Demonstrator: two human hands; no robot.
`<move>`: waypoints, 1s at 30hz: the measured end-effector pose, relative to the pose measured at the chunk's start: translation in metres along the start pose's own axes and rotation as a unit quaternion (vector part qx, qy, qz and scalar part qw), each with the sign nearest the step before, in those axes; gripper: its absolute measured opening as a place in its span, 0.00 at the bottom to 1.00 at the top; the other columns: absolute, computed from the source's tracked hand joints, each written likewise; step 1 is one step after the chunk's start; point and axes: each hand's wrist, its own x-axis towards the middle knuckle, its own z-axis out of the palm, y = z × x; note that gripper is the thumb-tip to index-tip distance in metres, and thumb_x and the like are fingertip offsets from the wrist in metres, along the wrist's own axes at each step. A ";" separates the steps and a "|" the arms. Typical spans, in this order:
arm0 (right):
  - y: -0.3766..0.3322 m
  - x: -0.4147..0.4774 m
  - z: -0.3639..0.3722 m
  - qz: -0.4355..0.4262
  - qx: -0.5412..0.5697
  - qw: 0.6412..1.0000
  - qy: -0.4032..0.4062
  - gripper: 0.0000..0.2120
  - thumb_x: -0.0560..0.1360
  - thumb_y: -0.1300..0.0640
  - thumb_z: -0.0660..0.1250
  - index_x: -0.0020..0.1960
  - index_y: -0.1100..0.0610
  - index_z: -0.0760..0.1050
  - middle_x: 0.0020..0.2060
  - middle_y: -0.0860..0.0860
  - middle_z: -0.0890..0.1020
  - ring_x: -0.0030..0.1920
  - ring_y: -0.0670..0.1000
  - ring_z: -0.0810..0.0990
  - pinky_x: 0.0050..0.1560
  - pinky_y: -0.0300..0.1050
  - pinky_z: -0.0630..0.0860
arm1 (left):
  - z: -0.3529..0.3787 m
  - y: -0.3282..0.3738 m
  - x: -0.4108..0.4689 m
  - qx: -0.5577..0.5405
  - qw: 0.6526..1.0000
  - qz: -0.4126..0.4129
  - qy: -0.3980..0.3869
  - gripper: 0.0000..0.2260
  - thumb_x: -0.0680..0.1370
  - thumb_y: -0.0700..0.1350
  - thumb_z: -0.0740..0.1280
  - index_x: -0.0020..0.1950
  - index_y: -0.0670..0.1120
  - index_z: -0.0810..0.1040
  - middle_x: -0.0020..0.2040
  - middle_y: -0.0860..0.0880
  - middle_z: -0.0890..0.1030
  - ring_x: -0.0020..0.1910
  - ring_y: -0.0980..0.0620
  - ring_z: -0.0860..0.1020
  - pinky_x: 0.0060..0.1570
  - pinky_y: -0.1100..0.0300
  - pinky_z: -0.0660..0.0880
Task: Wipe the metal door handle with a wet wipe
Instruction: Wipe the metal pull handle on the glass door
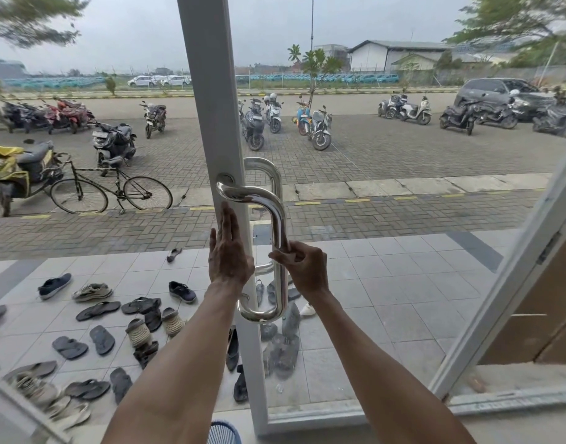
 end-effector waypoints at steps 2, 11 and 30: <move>-0.001 0.001 -0.007 -0.015 0.004 1.000 -0.027 0.12 0.71 0.54 0.78 0.53 0.56 0.84 0.42 0.46 0.87 0.41 0.42 0.86 0.44 0.43 0.84 | 0.000 0.000 0.000 0.000 1.000 -0.001 -0.002 0.53 0.70 0.38 0.73 0.80 0.42 0.36 0.81 0.49 0.36 0.81 0.50 0.46 0.79 0.50 0.49; -0.024 0.025 -0.021 -0.061 0.064 0.996 0.034 0.08 0.68 0.59 0.79 0.47 0.54 0.86 0.39 0.43 0.87 0.41 0.42 0.86 0.44 0.39 0.83 | 0.004 0.004 0.002 -0.003 1.000 -0.015 -0.001 0.52 0.70 0.39 0.73 0.80 0.41 0.38 0.81 0.48 0.37 0.81 0.49 0.44 0.79 0.51 0.48; -0.011 0.010 -0.004 -0.046 0.116 0.987 0.097 0.06 0.68 0.58 0.79 0.44 0.55 0.85 0.41 0.40 0.86 0.43 0.43 0.86 0.44 0.35 0.81 | 0.004 0.002 0.002 0.003 1.000 -0.005 0.003 0.51 0.70 0.38 0.71 0.80 0.42 0.37 0.81 0.48 0.36 0.81 0.49 0.44 0.79 0.51 0.49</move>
